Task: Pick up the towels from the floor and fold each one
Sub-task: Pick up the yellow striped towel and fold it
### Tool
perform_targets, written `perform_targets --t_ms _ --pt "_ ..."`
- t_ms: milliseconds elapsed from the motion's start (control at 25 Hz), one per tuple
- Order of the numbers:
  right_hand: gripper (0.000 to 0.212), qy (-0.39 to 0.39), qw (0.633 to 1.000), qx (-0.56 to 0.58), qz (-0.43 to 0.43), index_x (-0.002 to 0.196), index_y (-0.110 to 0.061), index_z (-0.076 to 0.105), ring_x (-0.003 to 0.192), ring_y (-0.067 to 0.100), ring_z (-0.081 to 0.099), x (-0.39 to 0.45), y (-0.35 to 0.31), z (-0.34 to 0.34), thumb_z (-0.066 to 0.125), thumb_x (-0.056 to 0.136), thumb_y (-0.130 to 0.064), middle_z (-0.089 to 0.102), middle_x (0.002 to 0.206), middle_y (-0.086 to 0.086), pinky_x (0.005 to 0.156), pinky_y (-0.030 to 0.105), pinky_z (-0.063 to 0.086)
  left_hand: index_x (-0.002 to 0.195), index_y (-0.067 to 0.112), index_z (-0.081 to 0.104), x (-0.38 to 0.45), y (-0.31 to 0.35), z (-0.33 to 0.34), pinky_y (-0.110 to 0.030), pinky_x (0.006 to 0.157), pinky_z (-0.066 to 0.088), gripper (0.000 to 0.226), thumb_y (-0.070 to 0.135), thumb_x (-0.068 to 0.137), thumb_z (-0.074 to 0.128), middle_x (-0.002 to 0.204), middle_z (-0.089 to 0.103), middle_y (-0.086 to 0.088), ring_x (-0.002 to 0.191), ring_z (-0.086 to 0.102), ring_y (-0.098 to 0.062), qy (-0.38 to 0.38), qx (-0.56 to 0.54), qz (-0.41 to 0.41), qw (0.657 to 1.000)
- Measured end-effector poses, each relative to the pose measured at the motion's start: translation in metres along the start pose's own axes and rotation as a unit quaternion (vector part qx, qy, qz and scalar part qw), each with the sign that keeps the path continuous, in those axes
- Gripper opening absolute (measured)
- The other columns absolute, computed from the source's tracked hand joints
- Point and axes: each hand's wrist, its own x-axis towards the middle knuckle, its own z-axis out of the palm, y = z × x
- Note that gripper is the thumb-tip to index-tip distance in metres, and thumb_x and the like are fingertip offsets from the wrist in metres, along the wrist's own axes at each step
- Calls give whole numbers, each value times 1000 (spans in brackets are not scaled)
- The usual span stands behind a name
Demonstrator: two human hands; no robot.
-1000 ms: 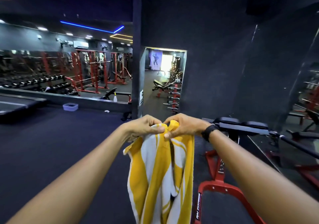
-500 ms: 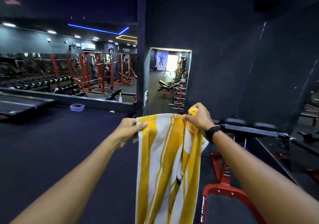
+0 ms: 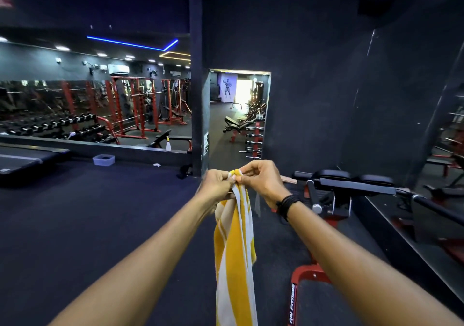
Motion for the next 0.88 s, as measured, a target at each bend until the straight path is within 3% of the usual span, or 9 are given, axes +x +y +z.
perform_targets --t_ms 120,200,320,440,520,600,680,760,880 --pt "10 -2 999 -44 -29 79 -16 76 78 19 73 -5 -2 -2 78 75 -7 75 78 5 77 43 60 91 1 66 -3 0 3 -19 63 55 26 14 100 46 77 66 -11 67 66 -11 -14 -8 7 1000" --pt "17 -49 997 -52 -37 81 -21 76 81 15 72 -8 -7 -8 70 82 -5 75 83 4 80 39 59 93 0 66 -3 -3 4 -26 70 54 21 18 96 55 80 67 -11 75 66 -18 -24 -16 24 999" --pt "27 -146 986 79 23 89 -6 71 68 10 69 -14 -26 -19 50 91 10 70 80 10 67 24 60 90 0 67 -3 -6 -1 -36 75 48 16 13 93 60 83 66 -15 80 60 -23 -22 -9 74 997" --pt "22 -2 995 97 6 80 -8 68 51 11 63 -13 -34 -36 51 90 1 66 75 10 39 20 43 97 -7 63 1 4 -9 -31 70 46 25 15 98 52 83 60 -14 79 54 -22 -17 -2 93 996" --pt "14 27 999 15 -43 81 -16 72 58 12 57 -9 -27 -48 61 86 -7 68 79 6 44 20 38 96 1 63 3 17 -18 -23 62 49 22 18 99 49 82 61 -9 73 56 -17 -22 -10 91 996" --pt "11 -85 993 -28 -73 91 -19 72 72 11 58 -11 -17 -49 73 82 -14 72 89 4 62 23 48 95 8 62 3 29 -27 -20 64 51 20 19 100 47 84 63 -8 71 59 -11 -72 -13 102 992" --pt "26 -144 982 -55 -105 98 -26 68 80 4 59 -13 -11 -41 80 75 -19 71 97 -2 76 24 50 94 6 60 1 40 -31 -18 61 50 22 20 100 44 82 62 -8 67 59 -8 -115 10 117 986" --pt "35 -128 979 -66 -144 98 -30 63 78 0 55 -12 -11 -30 83 72 -22 65 95 -10 73 20 46 99 -5 57 -2 50 -32 -16 56 48 29 21 100 43 83 58 -11 67 56 -9 -138 61 133 980" --pt "27 -178 972 -59 -143 93 -22 67 76 9 57 -12 -9 -24 83 71 -27 67 89 -7 67 32 49 91 -1 56 -4 58 -40 -14 56 45 26 20 100 44 78 55 -6 64 53 -3 -141 126 169 967"
